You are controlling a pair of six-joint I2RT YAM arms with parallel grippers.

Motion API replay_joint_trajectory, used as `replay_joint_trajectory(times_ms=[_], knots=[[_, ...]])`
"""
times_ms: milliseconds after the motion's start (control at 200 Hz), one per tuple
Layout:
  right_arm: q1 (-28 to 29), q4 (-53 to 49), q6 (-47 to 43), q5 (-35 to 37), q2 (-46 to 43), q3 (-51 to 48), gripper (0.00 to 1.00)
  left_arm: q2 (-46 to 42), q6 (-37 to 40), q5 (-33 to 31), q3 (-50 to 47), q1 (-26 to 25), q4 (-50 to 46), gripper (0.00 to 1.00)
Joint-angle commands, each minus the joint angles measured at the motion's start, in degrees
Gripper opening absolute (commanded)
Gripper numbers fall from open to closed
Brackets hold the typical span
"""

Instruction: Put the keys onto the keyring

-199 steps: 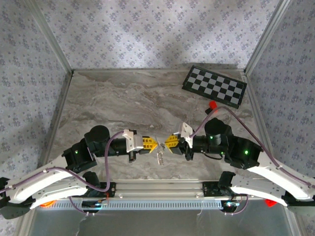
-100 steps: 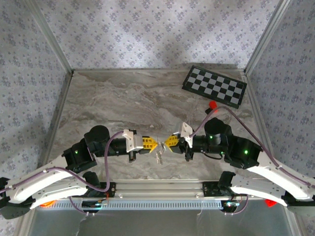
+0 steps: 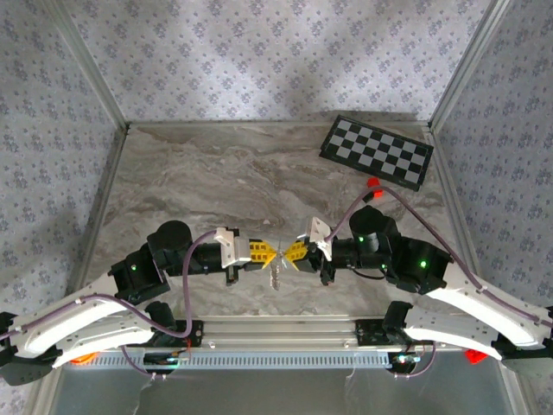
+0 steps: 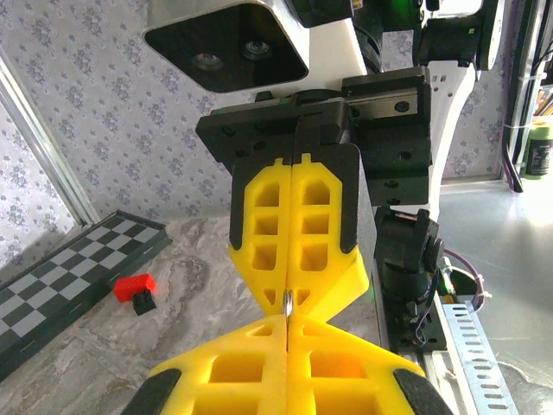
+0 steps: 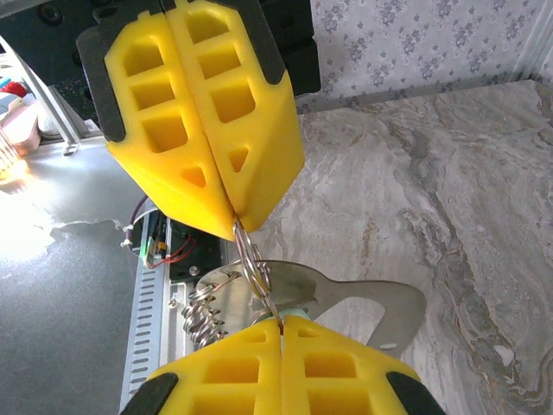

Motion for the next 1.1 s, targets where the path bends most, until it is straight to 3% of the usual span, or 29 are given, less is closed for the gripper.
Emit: replay_joint_trajectory(times_ms=[0, 80, 220, 330, 820, 1099], knots=[[0.41, -1.26, 0.47, -0.34, 0.68, 0.9, 0.03, -0.82, 0.14, 0.57, 0.37, 0.22, 3.19, 0.0], [0.57, -2.06, 0.21, 0.04, 0.2, 1.42, 0.12, -0.93, 0.07, 0.16, 0.27, 0.2, 3.2, 0.0], [1.72, -0.81, -0.06, 1.95, -4.0, 0.14, 0.35, -1.16, 0.05, -0.12, -0.06, 0.2, 3.37, 0.0], [3.24, 2.27, -0.95, 3.53, -7.26, -1.61, 0.46, -1.19, -0.21, -0.13, -0.26, 0.2, 3.89, 0.0], [5.49, 10.2, -4.98, 7.74, -5.06, -3.82, 0.46, -1.6, -0.87, 2.39, -0.83, 0.2, 5.42, 0.0], [5.33, 11.45, -5.17, 7.19, -3.81, -4.52, 0.37, -2.43, -1.27, 2.78, -1.39, 0.2, 5.74, 0.0]])
